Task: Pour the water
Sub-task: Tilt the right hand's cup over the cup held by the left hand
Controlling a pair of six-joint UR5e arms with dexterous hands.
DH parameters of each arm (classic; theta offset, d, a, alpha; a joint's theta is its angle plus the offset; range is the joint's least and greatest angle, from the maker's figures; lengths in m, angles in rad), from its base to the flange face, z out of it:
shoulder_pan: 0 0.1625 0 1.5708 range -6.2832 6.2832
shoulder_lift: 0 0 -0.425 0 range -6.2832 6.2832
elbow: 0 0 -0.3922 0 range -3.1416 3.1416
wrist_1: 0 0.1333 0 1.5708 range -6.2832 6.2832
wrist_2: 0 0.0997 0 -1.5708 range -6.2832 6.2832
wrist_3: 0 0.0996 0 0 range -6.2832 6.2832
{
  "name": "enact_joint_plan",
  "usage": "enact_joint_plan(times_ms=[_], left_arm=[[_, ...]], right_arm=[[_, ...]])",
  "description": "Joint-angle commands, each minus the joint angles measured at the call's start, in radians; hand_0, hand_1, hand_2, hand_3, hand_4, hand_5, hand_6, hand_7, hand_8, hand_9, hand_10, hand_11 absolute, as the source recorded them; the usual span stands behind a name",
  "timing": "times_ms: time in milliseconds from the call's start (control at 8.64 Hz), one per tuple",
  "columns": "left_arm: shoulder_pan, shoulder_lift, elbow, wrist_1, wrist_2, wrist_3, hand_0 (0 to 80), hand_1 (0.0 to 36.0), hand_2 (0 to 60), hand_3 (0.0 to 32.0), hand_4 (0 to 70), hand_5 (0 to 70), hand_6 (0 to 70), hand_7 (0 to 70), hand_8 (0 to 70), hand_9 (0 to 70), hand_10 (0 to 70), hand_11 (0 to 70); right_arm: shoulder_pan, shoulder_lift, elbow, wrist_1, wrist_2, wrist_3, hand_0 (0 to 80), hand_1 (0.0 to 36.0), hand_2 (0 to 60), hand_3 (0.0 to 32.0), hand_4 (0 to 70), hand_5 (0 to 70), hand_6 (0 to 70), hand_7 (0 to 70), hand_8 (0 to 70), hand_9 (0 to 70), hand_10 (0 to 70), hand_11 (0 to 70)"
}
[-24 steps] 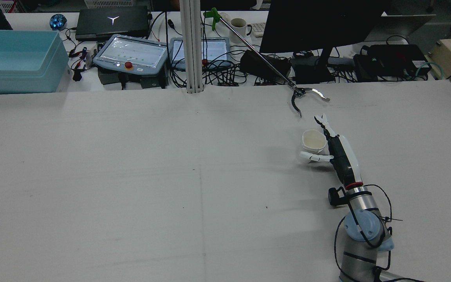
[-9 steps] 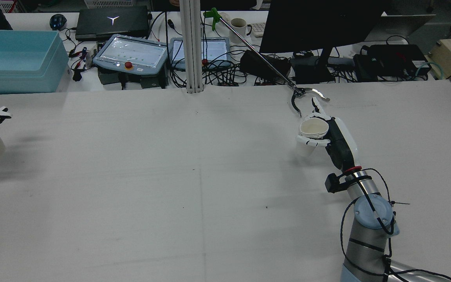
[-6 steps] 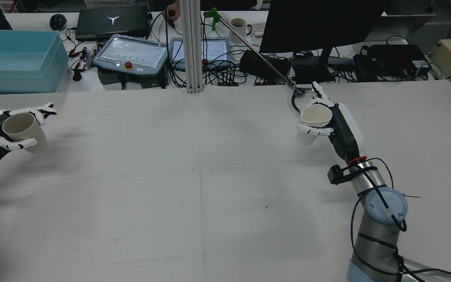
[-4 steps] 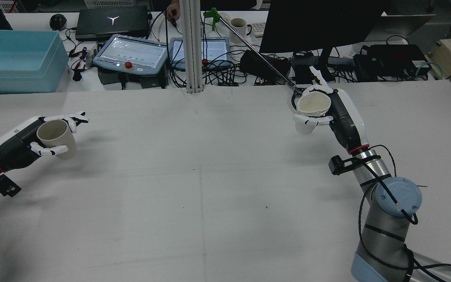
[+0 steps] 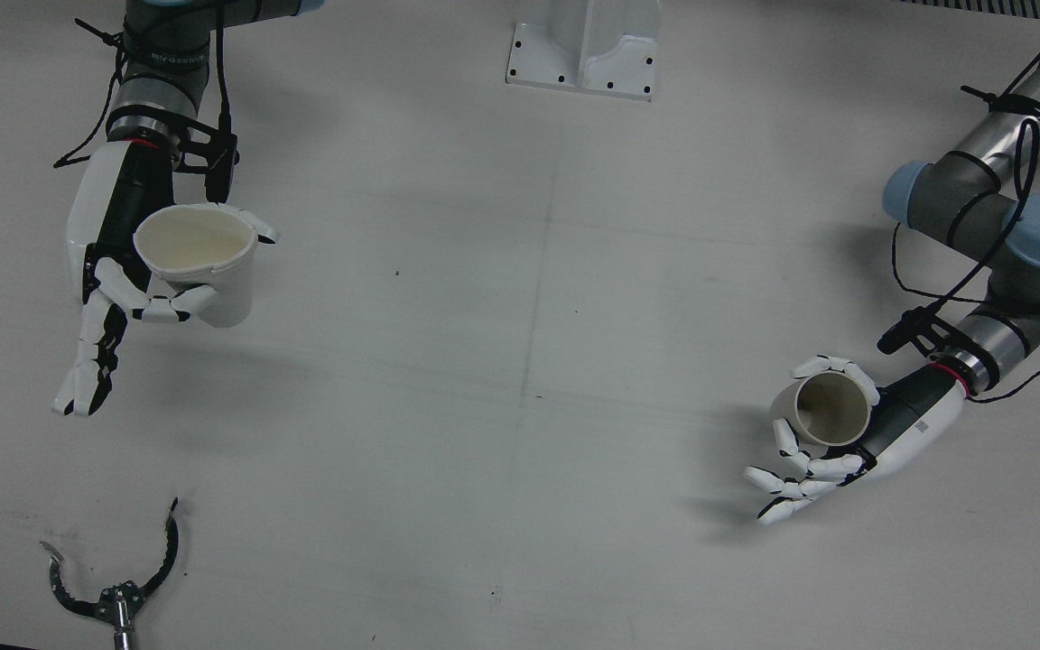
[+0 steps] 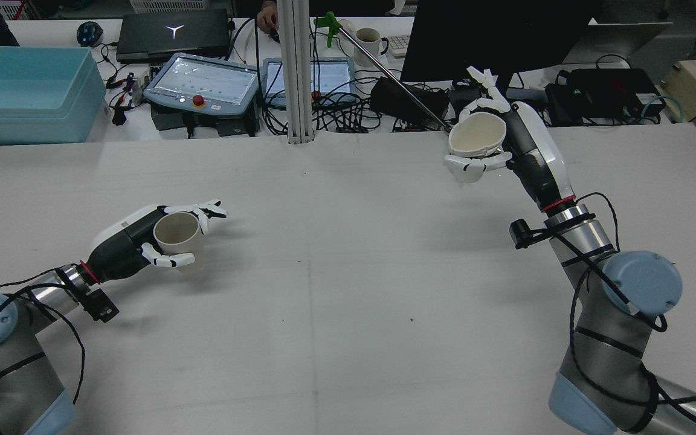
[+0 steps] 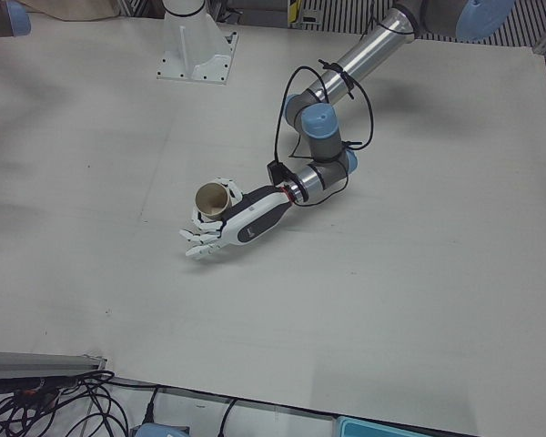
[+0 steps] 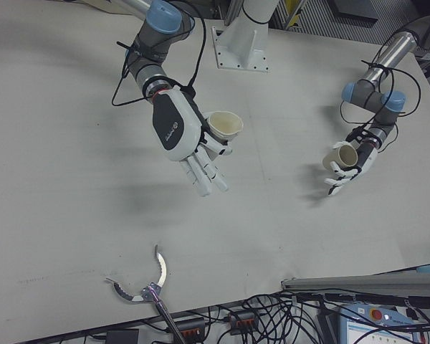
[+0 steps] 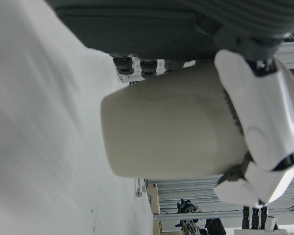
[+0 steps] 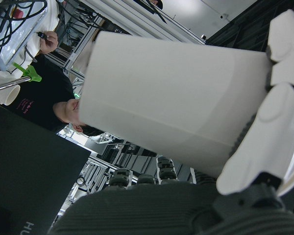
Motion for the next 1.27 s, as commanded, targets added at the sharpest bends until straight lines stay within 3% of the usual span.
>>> enact_joint_plan(times_ms=[0, 232, 463, 579, 695, 811, 926, 1042, 1158], left_arm=[[0.097, -0.081, -0.01, 0.029, 0.0, 0.055, 47.2, 21.4, 57.5, 0.0, 42.2, 70.0, 17.9, 28.5, 4.7, 9.2, 3.7, 6.3], [0.105, -0.105, -0.009, 0.038, 0.0, 0.055, 47.4, 21.5, 56.5, 0.0, 42.0, 70.0, 17.8, 28.5, 4.5, 9.1, 3.6, 6.1], [0.107, -0.13, -0.009, 0.049, 0.0, 0.061, 47.7, 21.5, 56.0, 0.0, 42.1, 70.0, 17.9, 28.6, 4.5, 9.1, 3.5, 6.1], [0.108, -0.145, -0.009, 0.052, 0.0, 0.063, 47.3, 21.5, 56.6, 0.0, 41.4, 70.0, 17.8, 28.4, 4.5, 9.0, 3.6, 6.2], [0.117, -0.171, -0.009, 0.061, 0.002, 0.064, 47.4, 21.5, 56.5, 0.0, 41.5, 70.0, 17.9, 28.4, 4.5, 9.0, 3.6, 6.1], [0.122, -0.19, -0.009, 0.069, 0.002, 0.063, 47.5, 21.7, 56.8, 0.0, 41.8, 70.0, 18.0, 28.5, 4.5, 9.1, 3.6, 6.1], [0.129, -0.203, -0.016, 0.072, 0.002, 0.066, 47.7, 21.7, 56.4, 0.0, 42.3, 70.0, 18.0, 28.6, 4.4, 8.9, 3.5, 6.0], [0.175, -0.222, -0.028, 0.095, 0.0, 0.064, 47.5, 21.7, 56.9, 0.0, 42.1, 70.0, 18.0, 28.4, 4.4, 8.9, 3.5, 6.0], [0.194, -0.248, -0.029, 0.118, 0.0, 0.066, 47.6, 21.8, 57.0, 0.0, 42.4, 70.0, 18.1, 28.6, 4.5, 9.0, 3.6, 6.1]], right_arm=[[-0.012, 0.114, 0.02, 0.001, -0.013, -0.291, 48.4, 25.0, 60.0, 0.0, 57.3, 70.0, 6.4, 12.8, 0.2, 1.1, 4.1, 6.8], [-0.036, 0.174, 0.017, 0.002, -0.135, -0.499, 47.6, 23.3, 60.0, 0.0, 56.6, 70.0, 5.8, 11.0, 0.1, 0.8, 3.7, 6.1], [-0.096, 0.176, 0.059, 0.005, -0.203, -0.708, 47.9, 24.1, 60.0, 0.0, 62.3, 70.0, 7.1, 12.5, 0.4, 1.1, 4.6, 7.4], [-0.107, 0.179, 0.061, 0.003, -0.208, -0.769, 47.9, 24.4, 60.0, 0.0, 64.3, 70.0, 5.6, 8.7, 0.1, 0.3, 4.3, 6.9], [-0.118, 0.191, 0.061, -0.003, -0.223, -0.817, 47.8, 25.3, 60.0, 0.0, 66.9, 70.0, 6.1, 9.0, 0.2, 0.4, 4.5, 7.2], [-0.118, 0.208, 0.061, -0.061, -0.271, -0.863, 48.5, 29.0, 60.0, 0.0, 70.0, 70.0, 7.3, 10.5, 0.4, 0.7, 5.1, 8.2], [-0.116, 0.244, 0.06, -0.168, -0.273, -0.865, 49.0, 30.7, 60.0, 0.0, 70.0, 70.0, 7.7, 10.6, 0.5, 0.7, 5.2, 8.4], [-0.116, 0.248, 0.06, -0.205, -0.276, -0.865, 49.3, 31.4, 60.0, 0.0, 70.0, 70.0, 8.6, 12.0, 0.7, 1.0, 5.2, 8.2], [-0.116, 0.248, 0.058, -0.221, -0.277, -0.865, 48.8, 29.7, 60.0, 0.0, 70.0, 70.0, 8.5, 11.5, 0.7, 0.9, 5.5, 8.6]])
